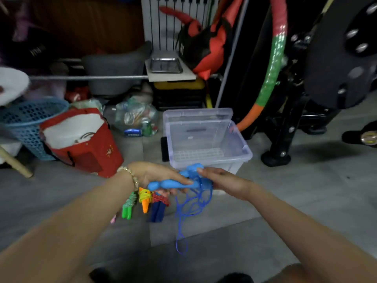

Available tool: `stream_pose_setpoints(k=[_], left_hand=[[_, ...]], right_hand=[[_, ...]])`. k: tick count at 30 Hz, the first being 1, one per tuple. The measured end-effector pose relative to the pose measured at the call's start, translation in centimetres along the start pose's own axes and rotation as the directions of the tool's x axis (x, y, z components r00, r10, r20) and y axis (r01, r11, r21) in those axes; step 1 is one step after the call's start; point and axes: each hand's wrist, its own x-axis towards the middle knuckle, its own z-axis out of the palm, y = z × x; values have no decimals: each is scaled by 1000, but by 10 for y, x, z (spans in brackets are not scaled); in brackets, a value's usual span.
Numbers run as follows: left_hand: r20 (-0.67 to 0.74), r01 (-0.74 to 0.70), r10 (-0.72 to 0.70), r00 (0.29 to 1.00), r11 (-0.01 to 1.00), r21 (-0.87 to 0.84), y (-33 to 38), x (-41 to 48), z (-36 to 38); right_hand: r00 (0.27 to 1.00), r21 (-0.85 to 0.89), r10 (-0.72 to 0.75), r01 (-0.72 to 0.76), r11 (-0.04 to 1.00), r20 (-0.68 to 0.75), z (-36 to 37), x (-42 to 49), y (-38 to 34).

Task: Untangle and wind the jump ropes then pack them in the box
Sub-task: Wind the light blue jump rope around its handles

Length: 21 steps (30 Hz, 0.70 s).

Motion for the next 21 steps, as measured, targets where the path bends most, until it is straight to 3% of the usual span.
stream_pose_setpoints(k=[3,7,9,12,16,21], left_hand=[[-31,-87,86,996,996,-32,8,-33,6],[62,-189,202,977,967,-170,-12,-64,23],[72,-189,211,975,953,-236,-27,-71,29],[102,-149,168,981,974,-169,-42,-81,42],[-5,-127,128,992,972,-200,-48,-86,57],[-263,-220,171,949,960,-171,-52,-78,68]], right_hand=[[997,78,-71,72,994,-15,5,-34,-12],[990,-81,-127,122,989,-67,22,-65,-10],[994,-121,-95,88,989,-56,32,-77,-4],[993,-74,-74,68,995,-88,41,-93,-2],[980,111,-80,101,989,-182,49,-96,-1],[843,40,-163,213,976,-512,56,-95,4]])
